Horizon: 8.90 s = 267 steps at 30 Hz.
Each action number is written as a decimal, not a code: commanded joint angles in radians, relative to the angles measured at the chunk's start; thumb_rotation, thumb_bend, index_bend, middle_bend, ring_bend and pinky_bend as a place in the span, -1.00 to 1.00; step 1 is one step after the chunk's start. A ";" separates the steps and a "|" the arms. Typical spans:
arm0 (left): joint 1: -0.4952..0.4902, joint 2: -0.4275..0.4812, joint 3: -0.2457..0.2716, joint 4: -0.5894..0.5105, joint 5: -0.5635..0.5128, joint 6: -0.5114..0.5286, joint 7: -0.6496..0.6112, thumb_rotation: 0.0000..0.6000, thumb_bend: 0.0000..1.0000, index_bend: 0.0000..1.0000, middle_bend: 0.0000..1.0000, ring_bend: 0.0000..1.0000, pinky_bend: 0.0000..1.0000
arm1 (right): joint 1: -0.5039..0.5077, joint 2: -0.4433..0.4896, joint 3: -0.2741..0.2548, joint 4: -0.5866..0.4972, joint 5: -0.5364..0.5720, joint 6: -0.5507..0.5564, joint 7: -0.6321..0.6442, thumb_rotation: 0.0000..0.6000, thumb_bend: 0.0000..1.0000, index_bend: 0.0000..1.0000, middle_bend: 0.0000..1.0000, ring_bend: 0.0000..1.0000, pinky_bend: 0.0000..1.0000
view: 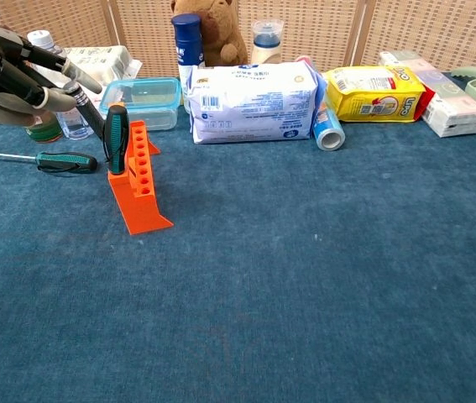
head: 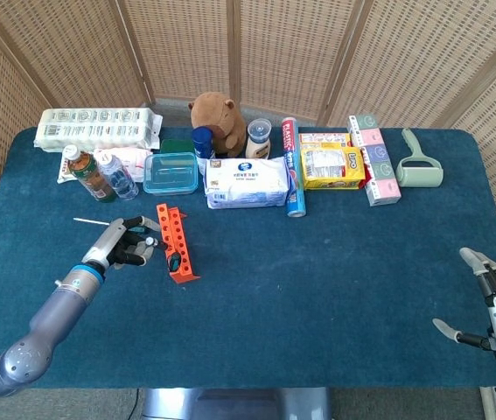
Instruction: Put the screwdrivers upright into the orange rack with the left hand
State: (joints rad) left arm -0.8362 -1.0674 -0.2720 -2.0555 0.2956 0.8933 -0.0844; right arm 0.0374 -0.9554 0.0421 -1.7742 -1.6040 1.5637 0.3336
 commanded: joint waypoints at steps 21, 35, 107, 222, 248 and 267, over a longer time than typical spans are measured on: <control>0.062 -0.042 -0.035 -0.003 0.153 0.046 -0.043 1.00 0.10 -0.34 0.78 0.86 0.78 | 0.001 0.000 0.000 -0.001 0.000 -0.001 -0.001 1.00 -0.67 -0.98 -0.81 -0.81 -0.82; 0.161 -0.027 -0.077 -0.021 0.366 0.080 -0.157 1.00 0.03 -0.34 0.78 0.86 0.78 | 0.003 -0.003 0.000 -0.003 0.002 -0.007 -0.010 1.00 -0.67 -0.98 -0.81 -0.81 -0.82; -0.159 -0.325 0.064 0.111 0.338 0.357 0.932 -1.00 -1.00 0.07 0.62 0.86 0.78 | 0.002 0.009 0.005 -0.007 0.013 -0.007 0.007 1.00 -0.67 -0.99 -0.81 -0.81 -0.82; -0.042 -0.266 0.046 0.234 0.450 0.329 0.683 -1.00 -1.00 0.36 0.62 0.86 0.80 | -0.002 0.014 0.007 -0.006 0.020 -0.011 0.017 1.00 -0.67 -0.99 -0.81 -0.81 -0.82; -0.040 -0.337 0.033 0.296 0.501 0.334 0.708 -0.98 -1.00 -0.27 0.56 0.86 0.80 | -0.004 0.017 0.008 -0.002 0.019 -0.007 0.030 1.00 -0.67 -0.99 -0.81 -0.81 -0.82; -0.053 -0.466 0.035 0.433 0.573 0.340 0.730 -0.63 -1.00 -0.30 0.53 0.86 0.80 | -0.001 0.016 0.010 0.003 0.027 -0.013 0.034 1.00 -0.68 -0.99 -0.81 -0.81 -0.82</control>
State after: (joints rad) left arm -0.8890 -1.5311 -0.2347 -1.6242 0.8711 1.2318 0.6432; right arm 0.0360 -0.9394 0.0520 -1.7711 -1.5774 1.5505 0.3673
